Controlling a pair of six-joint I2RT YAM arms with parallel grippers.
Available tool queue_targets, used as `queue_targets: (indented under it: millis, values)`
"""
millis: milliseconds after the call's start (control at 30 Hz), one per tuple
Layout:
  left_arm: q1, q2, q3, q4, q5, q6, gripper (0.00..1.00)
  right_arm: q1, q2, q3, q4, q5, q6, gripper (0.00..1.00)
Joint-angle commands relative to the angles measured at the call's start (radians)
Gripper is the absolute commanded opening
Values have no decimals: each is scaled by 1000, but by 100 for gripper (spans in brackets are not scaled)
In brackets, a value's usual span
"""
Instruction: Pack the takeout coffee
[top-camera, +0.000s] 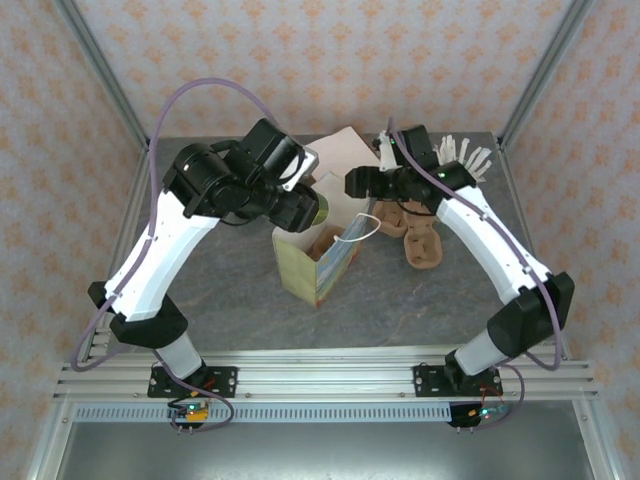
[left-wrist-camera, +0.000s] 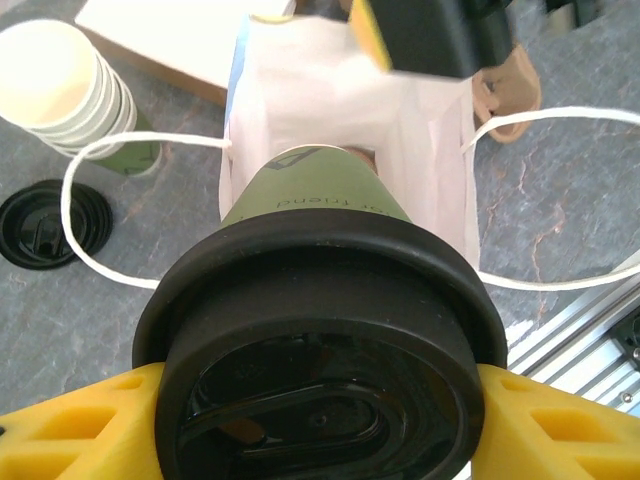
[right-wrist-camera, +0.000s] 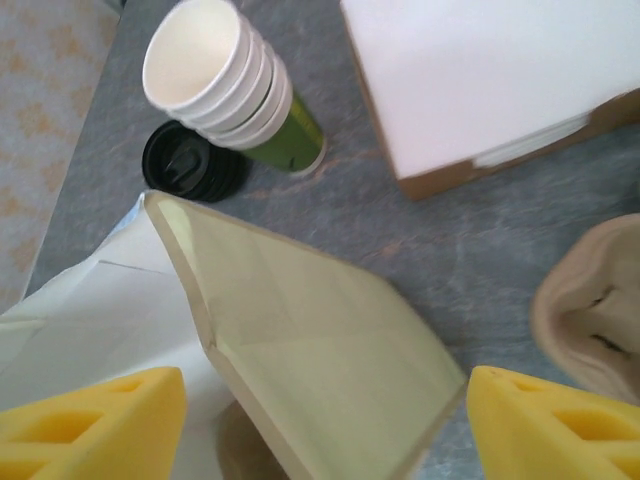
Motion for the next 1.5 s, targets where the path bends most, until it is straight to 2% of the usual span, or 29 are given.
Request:
queue_targets:
  millis: [0, 200, 733, 1067, 1467]
  values:
    - [-6, 48, -21, -40, -3, -16, 54, -6, -101, -42, 73, 153, 18, 77]
    - [-6, 126, -24, -70, -4, -8, 54, -5, -202, -147, 141, 276, 15, 78]
    - [-9, 259, 41, -170, -14, -55, 43, -6, -211, -240, 170, 270, 3, 78]
    - [-38, 263, -8, -216, -35, -116, 43, -5, -218, -263, 182, 294, -18, 79]
    - [-38, 159, -145, -215, -37, -127, 43, -6, -225, -279, 184, 270, -21, 80]
